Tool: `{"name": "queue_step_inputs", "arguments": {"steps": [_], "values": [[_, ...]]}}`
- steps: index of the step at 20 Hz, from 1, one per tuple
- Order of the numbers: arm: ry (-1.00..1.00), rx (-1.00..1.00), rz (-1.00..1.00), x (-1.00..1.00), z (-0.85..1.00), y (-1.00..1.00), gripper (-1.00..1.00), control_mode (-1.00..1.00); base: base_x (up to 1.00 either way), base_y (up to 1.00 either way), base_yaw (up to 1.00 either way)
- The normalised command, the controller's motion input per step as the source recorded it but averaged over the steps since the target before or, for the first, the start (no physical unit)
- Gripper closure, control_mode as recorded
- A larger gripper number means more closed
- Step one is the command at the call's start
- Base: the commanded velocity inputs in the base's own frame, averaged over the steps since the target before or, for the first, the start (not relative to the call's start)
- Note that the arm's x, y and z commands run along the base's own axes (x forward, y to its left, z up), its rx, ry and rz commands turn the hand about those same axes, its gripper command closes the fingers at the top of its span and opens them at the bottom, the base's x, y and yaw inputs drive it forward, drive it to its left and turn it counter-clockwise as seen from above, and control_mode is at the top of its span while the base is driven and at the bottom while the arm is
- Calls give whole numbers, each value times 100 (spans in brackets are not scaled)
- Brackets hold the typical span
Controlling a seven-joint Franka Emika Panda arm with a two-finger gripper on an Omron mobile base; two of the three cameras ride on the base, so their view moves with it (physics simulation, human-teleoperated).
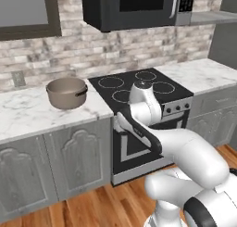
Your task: Turn on the sink faucet. Then move the onion from the counter to the sink. Turn off the sink. Move the vegetable from the sink to the pot next to the stove. Finally move the pot to the rear right burner.
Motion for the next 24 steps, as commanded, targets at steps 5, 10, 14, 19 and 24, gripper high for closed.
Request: {"name": "queue_step_inputs", "arguments": {"steps": [5, 10, 14, 19, 24], "values": [[0, 0, 0, 0, 0, 0, 100, 100, 44, 63, -18], [0, 0, 0, 0, 0, 0, 100, 100, 48, 26, -4], [0, 0, 0, 0, 0, 0, 100, 100, 46, 0, 0], [0, 0, 0, 0, 0, 0, 100, 100, 41, -9, 0], [0, 0, 0, 0, 0, 0, 100, 100, 39, -32, 0]]}}
